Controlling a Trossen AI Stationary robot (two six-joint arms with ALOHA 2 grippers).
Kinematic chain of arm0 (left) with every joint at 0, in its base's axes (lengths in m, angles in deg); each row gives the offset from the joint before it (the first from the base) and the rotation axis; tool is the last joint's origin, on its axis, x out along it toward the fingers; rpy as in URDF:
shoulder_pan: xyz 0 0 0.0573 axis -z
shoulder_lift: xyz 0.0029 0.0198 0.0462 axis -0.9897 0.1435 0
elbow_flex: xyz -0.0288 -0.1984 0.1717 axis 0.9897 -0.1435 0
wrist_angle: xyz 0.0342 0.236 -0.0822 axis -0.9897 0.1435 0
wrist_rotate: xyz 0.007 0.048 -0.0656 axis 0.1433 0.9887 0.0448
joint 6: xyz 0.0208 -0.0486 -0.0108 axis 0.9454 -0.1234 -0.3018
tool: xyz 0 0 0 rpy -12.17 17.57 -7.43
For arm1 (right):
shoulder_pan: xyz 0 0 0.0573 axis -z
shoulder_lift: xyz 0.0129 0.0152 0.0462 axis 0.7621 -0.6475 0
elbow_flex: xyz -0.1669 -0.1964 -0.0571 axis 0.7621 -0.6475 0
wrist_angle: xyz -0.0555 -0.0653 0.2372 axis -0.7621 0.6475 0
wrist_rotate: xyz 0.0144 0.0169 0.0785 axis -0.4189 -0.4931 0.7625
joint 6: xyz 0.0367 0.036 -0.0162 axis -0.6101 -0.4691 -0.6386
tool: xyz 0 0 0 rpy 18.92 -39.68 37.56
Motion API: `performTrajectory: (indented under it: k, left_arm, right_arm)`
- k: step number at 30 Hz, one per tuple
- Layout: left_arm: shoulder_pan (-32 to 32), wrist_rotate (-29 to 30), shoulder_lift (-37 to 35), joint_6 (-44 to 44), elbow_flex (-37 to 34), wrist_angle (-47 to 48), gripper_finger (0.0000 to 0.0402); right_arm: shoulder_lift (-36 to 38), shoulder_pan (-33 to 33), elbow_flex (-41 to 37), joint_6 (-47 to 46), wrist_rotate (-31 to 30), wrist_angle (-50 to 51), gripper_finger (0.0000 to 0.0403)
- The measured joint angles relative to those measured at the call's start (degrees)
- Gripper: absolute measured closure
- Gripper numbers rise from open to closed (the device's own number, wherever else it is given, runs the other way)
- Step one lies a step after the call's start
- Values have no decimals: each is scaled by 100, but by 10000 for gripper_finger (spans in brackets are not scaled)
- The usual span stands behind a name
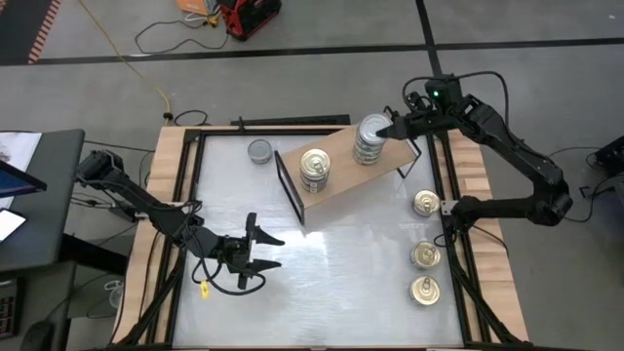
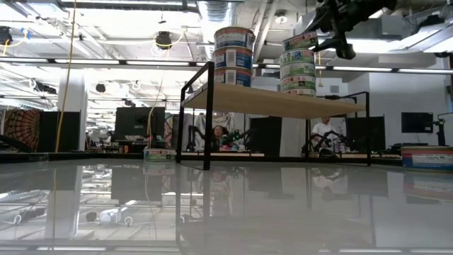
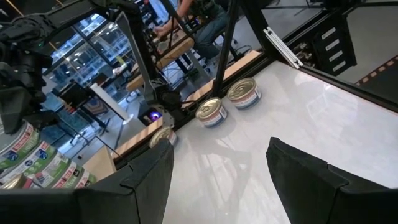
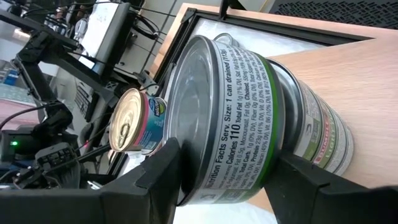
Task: Stack canned seafood by type on shelf
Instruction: Stack the green tuna can on top of the green tuna can
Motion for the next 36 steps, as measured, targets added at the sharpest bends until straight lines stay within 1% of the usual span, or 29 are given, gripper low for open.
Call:
performTrajectory:
  k: [8, 13, 26, 36]
  left_arm:
    - [0, -5, 0, -43, 0, 4, 155]
    - [2, -61, 0, -54, 0, 4, 155]
    - [2, -60, 0, -14, 0, 4, 155]
    - [2, -93, 0, -25, 0, 4, 155]
  right_arm:
    - [9, -28, 308, 24, -4, 299, 172]
    - [-8, -109, 332, 82, -322, 532, 171]
    - [-52, -127, 332, 96, -378, 647, 124]
    - [-48, -127, 332, 42, -380, 669, 120]
